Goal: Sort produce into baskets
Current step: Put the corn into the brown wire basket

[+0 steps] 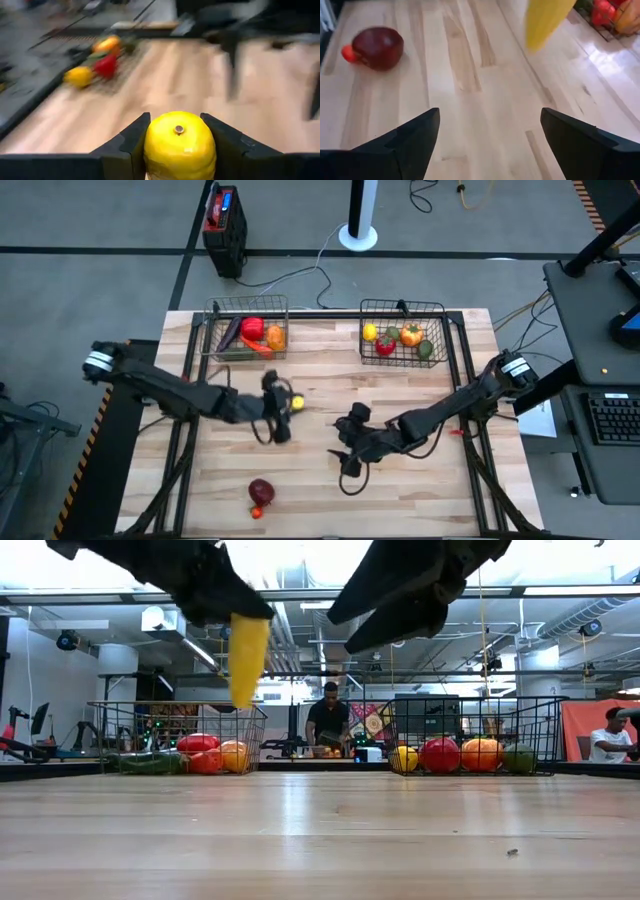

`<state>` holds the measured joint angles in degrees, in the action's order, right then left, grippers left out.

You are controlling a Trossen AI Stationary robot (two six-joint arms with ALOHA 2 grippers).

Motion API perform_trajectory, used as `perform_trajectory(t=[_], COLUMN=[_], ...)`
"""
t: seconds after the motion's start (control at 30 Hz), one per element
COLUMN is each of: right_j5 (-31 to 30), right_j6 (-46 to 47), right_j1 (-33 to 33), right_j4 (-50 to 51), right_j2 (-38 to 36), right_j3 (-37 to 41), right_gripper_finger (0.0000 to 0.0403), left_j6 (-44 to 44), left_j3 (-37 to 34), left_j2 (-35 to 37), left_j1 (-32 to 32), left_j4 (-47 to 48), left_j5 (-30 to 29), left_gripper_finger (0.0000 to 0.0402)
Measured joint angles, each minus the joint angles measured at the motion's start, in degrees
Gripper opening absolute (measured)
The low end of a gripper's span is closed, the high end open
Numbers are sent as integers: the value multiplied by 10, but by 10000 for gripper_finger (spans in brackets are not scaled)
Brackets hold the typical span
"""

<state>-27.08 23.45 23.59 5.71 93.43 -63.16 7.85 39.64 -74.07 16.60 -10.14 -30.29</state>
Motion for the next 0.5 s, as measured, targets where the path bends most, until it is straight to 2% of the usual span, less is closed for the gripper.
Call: perform_trajectory(t=[0.1, 0.27, 0.37, 0.5], right_j5=[0, -1, 0, -1], right_j6=[5, -5, -8, -8], right_j1=[0, 0, 0, 0], right_j4=[22, 22, 24, 24], right_j2=[2, 2, 2, 2], right_j3=[-14, -22, -22, -19], right_gripper_finger=[332, 327, 328, 328], left_j6=[1, -53, -110, -182], left_j3=[38, 116, 142, 143], left_j2=[42, 83, 96, 106], left_j1=[-41, -126, -193, -287], left_j4=[129, 310, 357, 362], left_j5=[-18, -28, -29, -27], left_gripper_finger=[148, 145, 142, 144])
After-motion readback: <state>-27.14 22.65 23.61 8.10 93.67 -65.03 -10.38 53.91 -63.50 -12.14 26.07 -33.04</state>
